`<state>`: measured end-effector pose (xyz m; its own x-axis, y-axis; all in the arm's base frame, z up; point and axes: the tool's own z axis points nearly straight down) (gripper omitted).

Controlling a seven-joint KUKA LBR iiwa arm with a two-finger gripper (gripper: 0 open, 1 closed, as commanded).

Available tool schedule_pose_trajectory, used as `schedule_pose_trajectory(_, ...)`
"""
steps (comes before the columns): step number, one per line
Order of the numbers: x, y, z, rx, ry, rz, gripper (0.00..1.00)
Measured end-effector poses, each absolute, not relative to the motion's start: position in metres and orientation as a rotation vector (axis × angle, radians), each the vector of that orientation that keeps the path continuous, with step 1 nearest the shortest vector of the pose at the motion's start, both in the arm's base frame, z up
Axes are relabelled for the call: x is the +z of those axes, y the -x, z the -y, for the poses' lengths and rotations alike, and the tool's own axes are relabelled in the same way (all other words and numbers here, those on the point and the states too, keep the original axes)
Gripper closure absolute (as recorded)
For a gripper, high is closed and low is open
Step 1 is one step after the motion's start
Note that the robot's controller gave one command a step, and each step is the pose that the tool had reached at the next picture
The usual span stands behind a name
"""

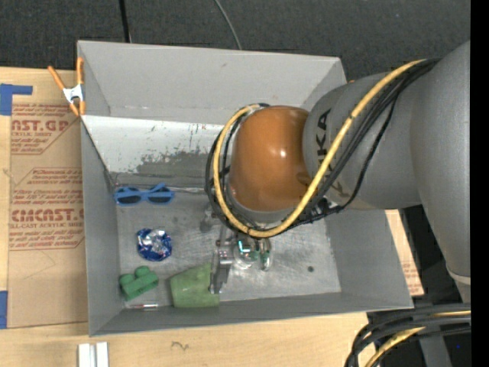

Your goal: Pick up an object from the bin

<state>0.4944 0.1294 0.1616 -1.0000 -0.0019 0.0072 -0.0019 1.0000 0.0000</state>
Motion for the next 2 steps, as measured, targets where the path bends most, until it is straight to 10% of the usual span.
schedule_pose_trajectory(1, 0.072, -0.489, -0.115, -0.006, -0.107, 3.155, 0.00)
schedule_pose_trajectory(2, 0.104, -0.489, -0.169, -0.004, -0.404, 3.119, 0.00)
